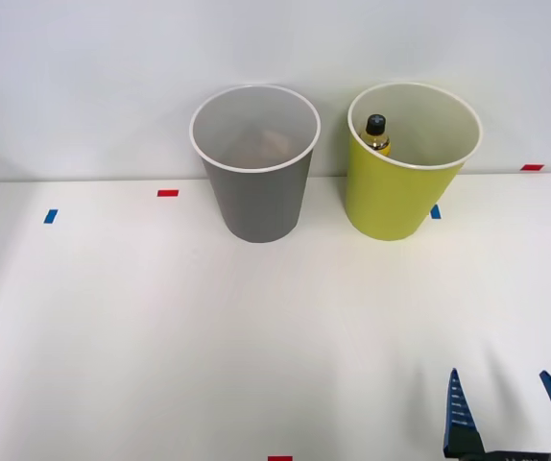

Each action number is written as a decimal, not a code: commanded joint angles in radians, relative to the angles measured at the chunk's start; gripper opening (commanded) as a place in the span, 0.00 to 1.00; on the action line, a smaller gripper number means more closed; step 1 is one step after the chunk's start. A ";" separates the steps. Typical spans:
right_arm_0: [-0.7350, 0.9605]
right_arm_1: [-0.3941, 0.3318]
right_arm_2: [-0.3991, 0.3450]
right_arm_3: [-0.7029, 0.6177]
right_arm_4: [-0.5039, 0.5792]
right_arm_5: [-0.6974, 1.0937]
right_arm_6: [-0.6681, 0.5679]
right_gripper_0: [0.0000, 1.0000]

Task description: Put cans in the gray bin, plastic bottles in the light green bin

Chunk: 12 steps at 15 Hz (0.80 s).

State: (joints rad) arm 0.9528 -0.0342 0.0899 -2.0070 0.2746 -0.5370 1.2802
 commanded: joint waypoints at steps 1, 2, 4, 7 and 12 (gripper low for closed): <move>-0.014 0.002 -0.004 0.126 -0.041 -0.172 0.007 1.00; -0.013 0.002 -0.012 0.140 -0.012 -0.192 0.013 1.00; -0.013 -0.012 -0.016 0.151 0.057 -0.198 0.021 1.00; -0.049 -0.044 -0.006 0.205 0.101 -0.199 0.039 1.00; -0.086 -0.036 -0.002 0.291 0.117 -0.288 0.074 1.00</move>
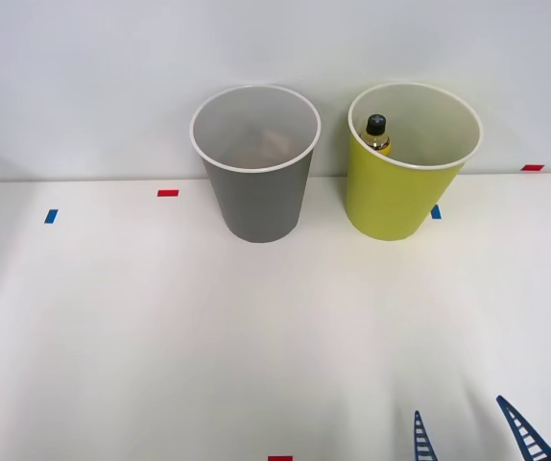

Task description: Put cans in the gray bin, plastic bottles in the light green bin

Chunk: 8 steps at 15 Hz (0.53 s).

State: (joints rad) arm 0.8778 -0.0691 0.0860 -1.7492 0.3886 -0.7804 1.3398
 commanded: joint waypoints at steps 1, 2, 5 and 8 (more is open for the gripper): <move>-0.005 -0.006 0.001 0.033 0.001 -0.056 0.016 1.00; -0.005 -0.009 -0.003 0.033 0.000 -0.056 0.016 1.00; -0.011 -0.011 -0.014 0.043 -0.014 -0.053 0.004 1.00; -0.030 -0.011 -0.028 0.088 -0.028 -0.048 -0.016 1.00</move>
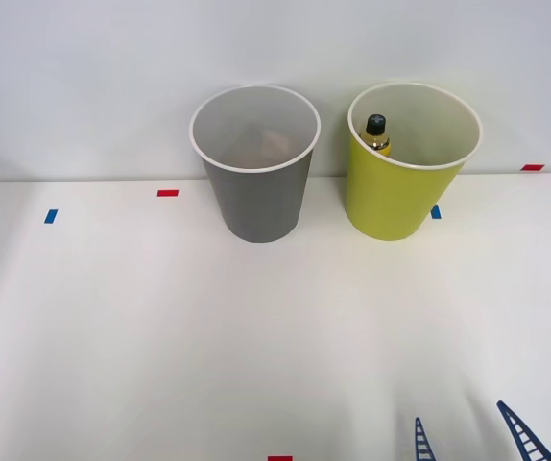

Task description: Put cans in the gray bin, plastic bottles in the light green bin

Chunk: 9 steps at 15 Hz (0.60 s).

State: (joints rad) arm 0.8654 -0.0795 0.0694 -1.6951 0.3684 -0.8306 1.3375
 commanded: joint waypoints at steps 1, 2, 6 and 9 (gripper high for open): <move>-0.028 -0.005 -0.019 0.046 -0.008 0.002 -0.021 1.00; -0.034 -0.008 -0.022 0.049 -0.008 0.002 -0.032 1.00; -0.028 -0.016 -0.022 0.051 -0.006 -0.013 -0.159 1.00; -0.016 -0.017 -0.026 0.051 -0.011 -0.027 -0.167 1.00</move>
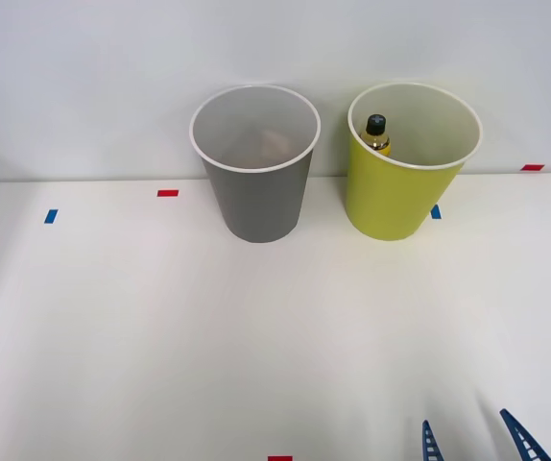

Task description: Put cans in the gray bin, plastic bottles in the light green bin

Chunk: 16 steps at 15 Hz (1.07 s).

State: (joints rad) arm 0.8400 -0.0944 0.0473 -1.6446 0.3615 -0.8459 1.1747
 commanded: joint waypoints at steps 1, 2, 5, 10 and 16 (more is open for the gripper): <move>0.014 -0.002 -0.007 0.000 -0.004 -0.016 -0.001 1.00; 0.018 -0.002 -0.009 0.000 -0.004 -0.022 0.003 1.00; 0.018 -0.002 -0.009 0.000 -0.004 -0.022 0.003 1.00; 0.018 -0.002 -0.009 0.000 -0.004 -0.022 0.003 1.00; 0.018 -0.002 -0.009 0.000 -0.004 -0.022 0.003 1.00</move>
State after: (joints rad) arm 0.8574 -0.0966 0.0384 -1.6444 0.3575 -0.8683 1.1780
